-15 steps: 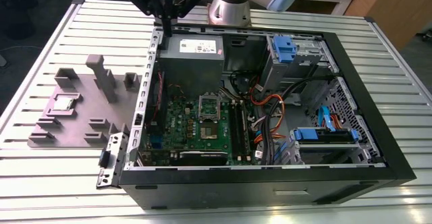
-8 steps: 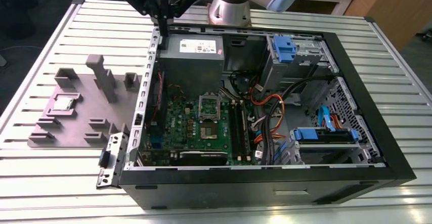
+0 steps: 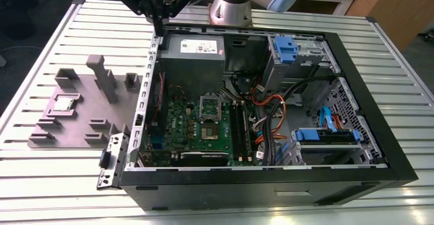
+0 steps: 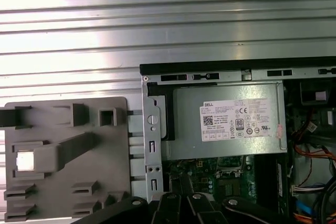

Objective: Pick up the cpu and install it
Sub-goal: 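Reach for the cpu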

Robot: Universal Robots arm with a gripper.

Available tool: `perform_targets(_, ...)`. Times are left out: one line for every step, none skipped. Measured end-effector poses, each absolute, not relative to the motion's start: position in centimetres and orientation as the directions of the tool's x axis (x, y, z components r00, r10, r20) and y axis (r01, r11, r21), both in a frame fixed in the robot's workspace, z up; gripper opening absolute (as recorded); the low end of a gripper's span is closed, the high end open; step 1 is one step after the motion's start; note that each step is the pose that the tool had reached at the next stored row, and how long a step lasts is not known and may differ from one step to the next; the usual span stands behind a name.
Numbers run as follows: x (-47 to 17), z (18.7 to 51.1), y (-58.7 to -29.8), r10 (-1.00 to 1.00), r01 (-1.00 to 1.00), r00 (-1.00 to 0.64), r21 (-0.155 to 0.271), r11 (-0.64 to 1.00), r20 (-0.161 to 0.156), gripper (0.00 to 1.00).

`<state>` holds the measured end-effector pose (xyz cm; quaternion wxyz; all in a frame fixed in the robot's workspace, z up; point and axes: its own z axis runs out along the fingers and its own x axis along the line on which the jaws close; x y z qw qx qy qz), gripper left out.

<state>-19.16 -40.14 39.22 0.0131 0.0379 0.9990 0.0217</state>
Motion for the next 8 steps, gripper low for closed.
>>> perform_targets(-19.27, 39.22, -40.14, 0.076, 0.075, -0.997, 0.044, 0.996, -0.025, 0.11)
perform_targets(-19.38, 39.22, -40.14, 0.076, 0.075, -0.997, 0.044, 0.996, -0.025, 0.11)
perform_targets(-19.5, 39.22, -40.14, 0.076, 0.075, -0.997, 0.044, 0.996, -0.024, 0.11)
perform_targets(-19.61, 39.22, -40.14, 0.076, 0.075, -0.997, 0.044, 0.996, -0.024, 0.11)
perform_targets(-19.73, 39.22, -40.14, 0.076, 0.075, -0.997, 0.044, 0.996, -0.024, 0.11)
perform_targets(-19.84, 39.22, -40.14, 0.076, 0.075, -0.997, 0.044, 0.996, -0.024, 0.11)
perform_targets(-19.96, 39.22, -40.14, 0.076, 0.075, -0.997, 0.044, 0.996, -0.024, 0.11)
perform_targets(-20.09, 39.22, -40.14, 0.076, 0.075, -0.997, 0.044, 0.996, -0.024, 0.11)
